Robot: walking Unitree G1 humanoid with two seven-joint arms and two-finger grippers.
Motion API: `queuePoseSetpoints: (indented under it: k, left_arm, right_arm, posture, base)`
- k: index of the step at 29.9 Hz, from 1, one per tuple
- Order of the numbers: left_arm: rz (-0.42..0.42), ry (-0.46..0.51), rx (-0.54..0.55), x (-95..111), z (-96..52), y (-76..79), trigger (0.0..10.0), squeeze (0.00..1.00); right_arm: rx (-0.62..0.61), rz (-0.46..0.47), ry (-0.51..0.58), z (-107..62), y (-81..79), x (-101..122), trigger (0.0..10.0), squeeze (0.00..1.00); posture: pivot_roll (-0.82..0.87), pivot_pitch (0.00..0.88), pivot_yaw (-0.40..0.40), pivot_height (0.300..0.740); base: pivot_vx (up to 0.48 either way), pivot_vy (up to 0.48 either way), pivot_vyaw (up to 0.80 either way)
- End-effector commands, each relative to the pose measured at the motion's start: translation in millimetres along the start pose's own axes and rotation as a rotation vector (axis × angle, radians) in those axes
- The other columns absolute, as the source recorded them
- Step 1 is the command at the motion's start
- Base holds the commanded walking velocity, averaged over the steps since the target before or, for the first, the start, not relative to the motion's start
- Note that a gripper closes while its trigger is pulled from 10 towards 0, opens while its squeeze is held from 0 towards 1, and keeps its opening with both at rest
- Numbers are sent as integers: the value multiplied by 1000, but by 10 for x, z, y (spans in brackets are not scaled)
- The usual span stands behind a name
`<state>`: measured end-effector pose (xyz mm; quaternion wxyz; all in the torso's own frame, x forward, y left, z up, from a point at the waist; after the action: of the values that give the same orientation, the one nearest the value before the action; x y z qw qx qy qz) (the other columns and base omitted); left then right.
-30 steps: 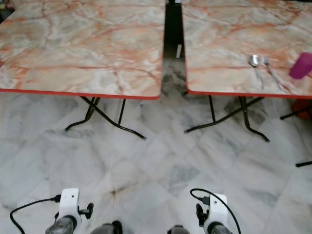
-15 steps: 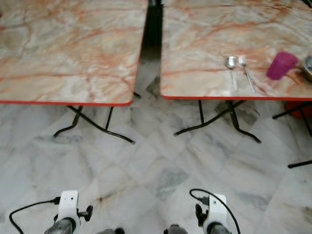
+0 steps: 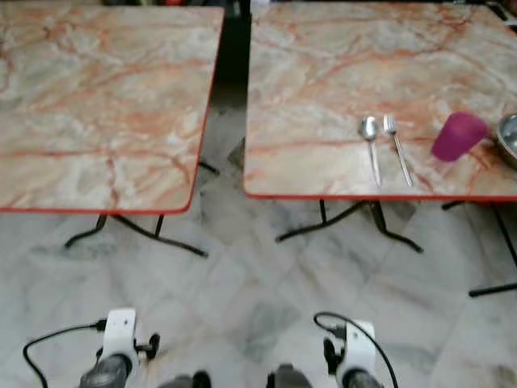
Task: Setting the table
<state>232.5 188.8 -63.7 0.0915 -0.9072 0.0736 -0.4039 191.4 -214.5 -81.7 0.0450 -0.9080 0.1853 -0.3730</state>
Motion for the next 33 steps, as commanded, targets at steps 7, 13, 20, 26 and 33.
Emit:
queuePoseSetpoints:
  k: [7,13,20,26,33]
  left_arm:
    - [16,-86,-21,-230,-57,8,10000,0]
    - [18,-106,-17,-301,-78,-47,10000,0]
    - [17,-121,-12,-365,-99,-127,10000,0]
    - [17,-121,-15,-362,-98,-107,10000,0]
    - [7,-122,-20,-343,-91,-45,10000,0]
  right_arm:
    - [-31,6,-12,-25,90,-28,10000,0]
    - [-31,7,-12,-26,89,-32,10000,0]
    - [-33,8,-11,-24,84,-32,10000,0]
    - [-35,9,-10,-23,81,-31,10000,0]
    - [-38,12,-8,-22,79,-30,10000,0]
  posture:
    - [-47,211,-14,740]
    - [-47,210,-14,740]
    - [-48,207,-11,740]
    - [-51,202,-11,740]
    - [-53,198,-7,740]
  base:
    - [0,-439,0]
    - [0,-439,0]
    - [0,-439,0]
    - [0,-438,0]
    - [0,-369,0]
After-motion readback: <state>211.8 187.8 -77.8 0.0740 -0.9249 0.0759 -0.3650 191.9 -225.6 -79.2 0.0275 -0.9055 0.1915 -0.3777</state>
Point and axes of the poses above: a point about 5 cm out from each wrist's last joint towards the gripper, its own z axis pointing out of the wrist towards the gripper, its own x axis along the axis of the wrist's last joint, y = z × x, the point moved 1 cm from there along z, pointing out of the wrist towards the gripper, and after that the axes turned 13 degrees about z, right-handed, at the moved point
